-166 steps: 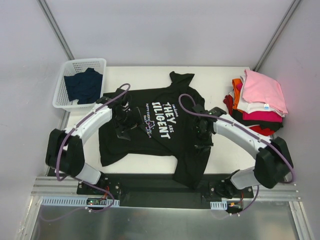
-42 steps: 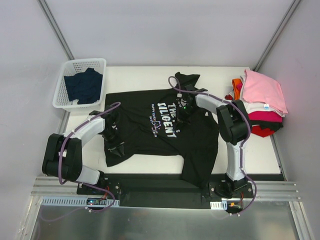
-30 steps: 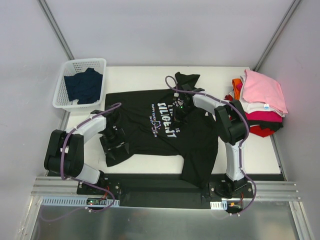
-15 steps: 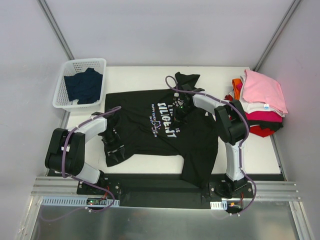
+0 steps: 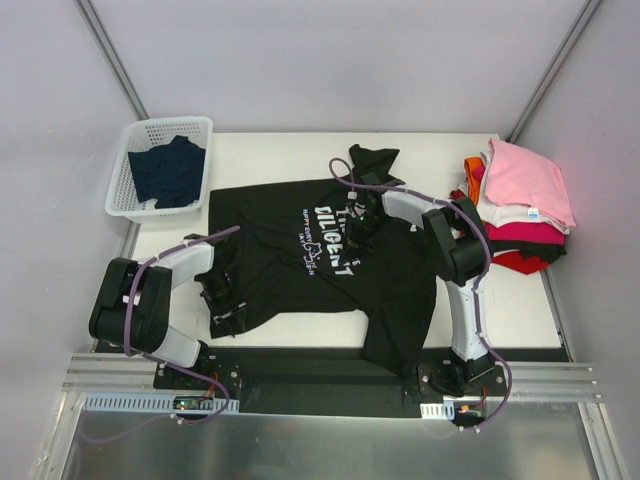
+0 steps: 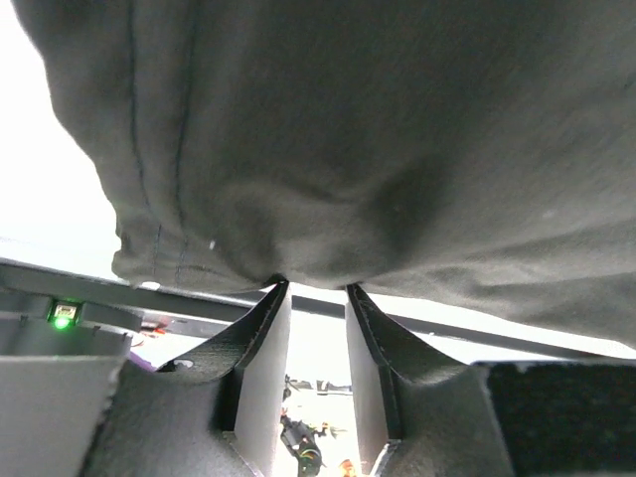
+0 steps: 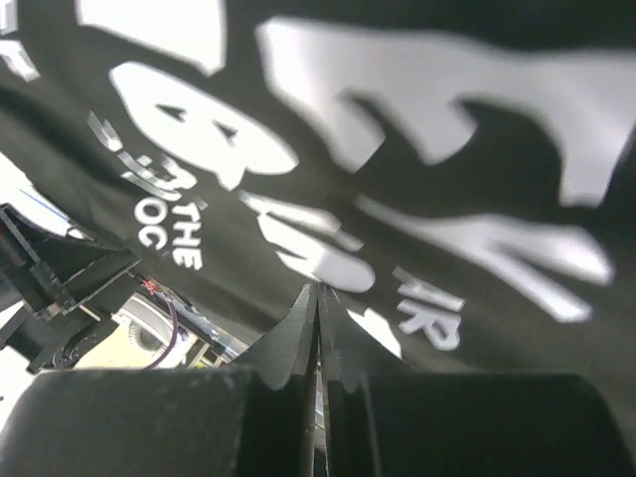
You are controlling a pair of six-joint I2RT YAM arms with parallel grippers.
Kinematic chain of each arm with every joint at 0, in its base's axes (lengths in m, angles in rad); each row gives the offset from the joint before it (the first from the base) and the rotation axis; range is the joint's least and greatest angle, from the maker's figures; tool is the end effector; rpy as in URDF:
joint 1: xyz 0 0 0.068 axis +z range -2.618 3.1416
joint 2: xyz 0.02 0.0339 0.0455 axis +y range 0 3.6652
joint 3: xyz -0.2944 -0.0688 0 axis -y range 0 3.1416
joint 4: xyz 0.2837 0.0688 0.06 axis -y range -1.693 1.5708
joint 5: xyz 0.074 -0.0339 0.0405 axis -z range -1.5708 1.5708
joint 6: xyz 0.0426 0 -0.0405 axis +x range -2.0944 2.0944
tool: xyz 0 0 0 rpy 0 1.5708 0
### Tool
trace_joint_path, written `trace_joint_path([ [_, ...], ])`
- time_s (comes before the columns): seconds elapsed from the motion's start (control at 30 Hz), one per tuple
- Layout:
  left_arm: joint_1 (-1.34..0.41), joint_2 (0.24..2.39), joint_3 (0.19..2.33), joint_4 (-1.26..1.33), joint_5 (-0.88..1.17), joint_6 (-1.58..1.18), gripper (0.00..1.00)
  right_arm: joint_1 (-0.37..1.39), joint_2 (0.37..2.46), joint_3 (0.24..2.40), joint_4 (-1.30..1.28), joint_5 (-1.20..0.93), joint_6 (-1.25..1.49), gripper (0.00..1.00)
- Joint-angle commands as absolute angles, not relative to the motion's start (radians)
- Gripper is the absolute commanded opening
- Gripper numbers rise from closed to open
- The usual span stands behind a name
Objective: Fold and stack the t-shirts
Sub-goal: Flatten out the tshirt
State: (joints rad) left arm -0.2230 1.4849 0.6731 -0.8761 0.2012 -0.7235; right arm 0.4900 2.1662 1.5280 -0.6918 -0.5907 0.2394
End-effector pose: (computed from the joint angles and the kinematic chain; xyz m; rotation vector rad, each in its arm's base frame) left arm 0.2127 -0.0570 0.1273 0.7450 -2.8444 0.1856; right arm 0.4078 0.2444 0.1302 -0.4806 2.9387 0.9742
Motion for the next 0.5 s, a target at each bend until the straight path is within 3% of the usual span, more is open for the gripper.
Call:
trace_joint_path([
  [0.0,-0.23,1.43,0.664,-0.965,0.173,-0.749,0.28,0.488,2.187,1.572,-0.687,-0.614,0.248,0.03],
  [0.47,-0.229,1.41,0.678,-1.066,0.081,-0.765,0.29,0.468,2.148,1.499,-0.681,-0.592,0.218,0.03],
])
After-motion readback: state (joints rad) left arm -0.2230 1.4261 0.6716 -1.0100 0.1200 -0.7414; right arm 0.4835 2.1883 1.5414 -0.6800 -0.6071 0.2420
